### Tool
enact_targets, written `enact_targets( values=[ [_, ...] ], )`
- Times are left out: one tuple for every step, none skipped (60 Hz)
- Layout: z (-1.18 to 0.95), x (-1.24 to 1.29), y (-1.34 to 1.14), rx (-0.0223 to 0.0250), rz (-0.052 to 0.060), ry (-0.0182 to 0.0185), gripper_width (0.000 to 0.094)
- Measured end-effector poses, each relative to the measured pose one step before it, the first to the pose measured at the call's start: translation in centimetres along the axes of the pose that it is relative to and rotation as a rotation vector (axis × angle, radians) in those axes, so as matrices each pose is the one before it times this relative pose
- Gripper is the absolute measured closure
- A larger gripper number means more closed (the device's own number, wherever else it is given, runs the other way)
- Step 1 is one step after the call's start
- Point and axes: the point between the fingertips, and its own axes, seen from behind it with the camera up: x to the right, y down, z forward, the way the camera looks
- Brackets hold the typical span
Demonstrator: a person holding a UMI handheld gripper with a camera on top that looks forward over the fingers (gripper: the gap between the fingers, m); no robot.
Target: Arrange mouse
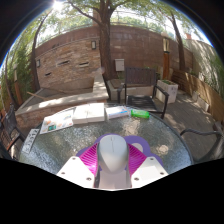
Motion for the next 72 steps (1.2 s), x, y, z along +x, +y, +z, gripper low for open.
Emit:
enact_targets(
  values=[
    [0.500,0.317,0.722,-0.01359,0.0005,-0.00141,0.0574],
    [0.425,0.284,0.688,-0.01438,-0.0005,-0.00308,0.0562],
    [0.367,0.248,0.524,-0.01234,0.0002,-0.00301,0.0547],
    [0.315,0.235,0.447,-0.00950,-0.0004,-0.00224,0.0530],
    [0.096,0.193,0.539,-0.01074,0.0003,-0.00037,0.0514],
    [0.462,0.046,0.653,-0.00757,-0.0018,-0.00066,0.0509],
    [0.186,0.115,0.395,-0.01162,-0.0022,-0.00325,0.0490],
    [0.162,0.074,0.373,-0.01190,-0.0011,-0.00383,0.0481],
    [0.140,0.080,0.310,-0.01126,-0.0003,-0.00403,0.0465],
    [0.037,0.045,0.210,-0.00885,0.0003,-0.00401,0.0451],
    [0.017,-0.028,0.188,-0.00715,-0.0010,-0.00463,0.0438],
    [-0.190,-0.032,-0.003,-0.00641,-0.0014,-0.00364,0.0425],
    [0.072,-0.153,0.342,-0.00196,-0.0007,-0.00231,0.0404],
    [-0.129,0.039,-0.057,0.00064,-0.0023,-0.00016,0.0372],
    [-0.182,0.052,-0.040,0.00162,-0.0041,0.00071,0.0319],
    [-0.246,0.011,-0.085,0.00125,-0.0055,0.00084,0.0248],
    [-0.295,-0.020,-0.052,0.00202,-0.0059,0.00026,0.0171],
    [-0.349,-0.053,-0.138,0.00332,-0.0049,-0.00039,0.0105],
    [-0.266,-0.050,-0.134,0.00540,-0.0039,0.00350,0.0066],
    [-1.097,0.521,-1.126,0.00082,-0.0067,0.00040,0.0074],
    [-0.389,-0.364,0.171,0.00897,-0.0034,-0.00041,0.0086],
    [-0.296,-0.066,-0.095,0.00699,-0.0030,0.00227,0.0093],
    [-0.471,0.015,-0.172,0.00552,-0.0031,0.00622,0.0088],
    [-0.544,-0.006,-0.167,0.00435,-0.0032,0.00554,0.0082],
    [-0.641,-0.052,-0.195,0.00547,-0.0035,0.00350,0.0074],
    [-0.665,-0.060,-0.213,0.00686,-0.0036,0.00208,0.0073],
    [-1.206,0.345,-0.959,0.00329,-0.0050,0.00184,0.0075],
    [-0.755,-0.081,-0.125,0.00637,-0.0039,0.00237,0.0073],
    [-0.789,-0.083,-0.014,0.00501,-0.0031,0.00321,0.0074],
    [-0.791,-0.096,-0.040,0.00490,-0.0016,0.00423,0.0074],
    [-0.816,0.082,-0.351,0.00330,-0.0009,0.00307,0.0075],
    [-0.816,-0.151,-0.100,0.00562,-0.0002,0.00331,0.0077],
    [-0.828,-0.178,-0.079,0.00528,-0.0012,0.00139,0.0079],
    [-0.891,-0.219,-0.075,0.00494,-0.0018,0.00006,0.0082],
    [-0.916,-0.206,-0.082,0.00598,-0.0018,0.00024,0.0077],
    [-0.979,-0.200,-0.123,0.00741,-0.0019,0.00171,0.0081],
    [-0.943,-0.102,-0.116,0.00831,-0.0021,0.00395,0.0082],
    [-0.970,-0.089,-0.048,0.00685,-0.0027,0.00508,0.0082],
    [-1.020,-0.028,-0.215,0.00417,-0.0041,0.00270,0.0084],
    [-0.833,-0.155,-0.032,0.00518,-0.0046,0.00319,0.0084],
    [-0.924,-0.133,0.027,0.00536,-0.0041,0.00311,0.0087],
    [-0.878,-0.082,0.066,0.00454,-0.0031,0.00463,0.0085],
    [-1.104,0.026,0.205,0.00440,-0.0020,0.00463,0.0085],
    [-0.870,-0.110,0.136,0.00273,-0.0015,0.00405,0.0083],
    [-0.828,-0.164,0.143,0.00097,-0.0013,0.00257,0.0082],
    [-0.759,-0.147,0.065,-0.00079,-0.0009,0.00164,0.0085],
    [-0.757,-0.216,0.147,-0.00080,-0.0009,0.00177,0.0085],
    [-0.716,-0.169,0.161,-0.00015,-0.0005,0.00119,0.0086],
    [-0.717,-0.198,0.159,0.00059,-0.0007,0.00096,0.0085],
    [-0.669,-0.136,0.148,0.00121,-0.0014,0.00117,0.0086],
    [-0.632,-0.110,0.147,0.00094,-0.0020,0.00192,0.0088],
    [-0.758,0.027,0.584,0.00241,-0.0026,0.00109,0.0088],
    [-0.592,-0.027,0.082,-0.00007,-0.0038,0.00113,0.0088],
    [-0.584,-0.140,0.149,0.00052,-0.0039,0.00083,0.0087],
    [-0.550,-0.097,0.138,0.00112,-0.0034,0.00085,0.0087],
    [-0.554,-0.059,0.101,0.00204,-0.0018,0.00089,0.0090],
    [-0.519,-0.086,0.087,0.00246,-0.0004,0.00043,0.0091],
    [-0.437,-0.074,0.168,0.00437,-0.0009,-0.00013,0.0089],
    [-0.466,-0.063,0.056,0.00378,-0.0007,0.00045,0.0090],
    [-0.418,-0.032,0.053,0.00250,-0.0007,0.00112,0.0091],
    [-0.184,0.039,0.030,0.00091,0.0005,0.00142,0.0091],
    [-0.388,-0.054,0.082,0.00107,-0.0013,0.00059,0.0089],
    [-0.355,-0.045,0.086,0.00209,-0.0017,0.00034,0.0087],
    [-0.308,-0.047,0.045,0.00211,-0.0019,0.00039,0.0089],
    [-0.274,-0.002,0.031,0.00154,-0.0003,0.00097,0.0087],
    [-0.243,0.015,0.029,0.00114,0.0024,0.00119,0.0088],
    [-0.014,0.060,0.033,0.00030,0.0032,0.00005,0.0088],
    [-0.235,-0.030,-0.002,0.00079,0.0037,0.00045,0.0088],
    [-0.211,0.008,0.016,0.00093,0.0016,0.00132,0.0088],
    [-0.215,-0.002,0.010,-0.00012,0.0000,0.00146,0.0087],
    [-0.248,-0.006,0.012,-0.00095,-0.0005,0.00065,0.0089],
    [-0.179,-0.024,0.026,-0.00119,-0.0002,0.00008,0.0089]
  ],
)
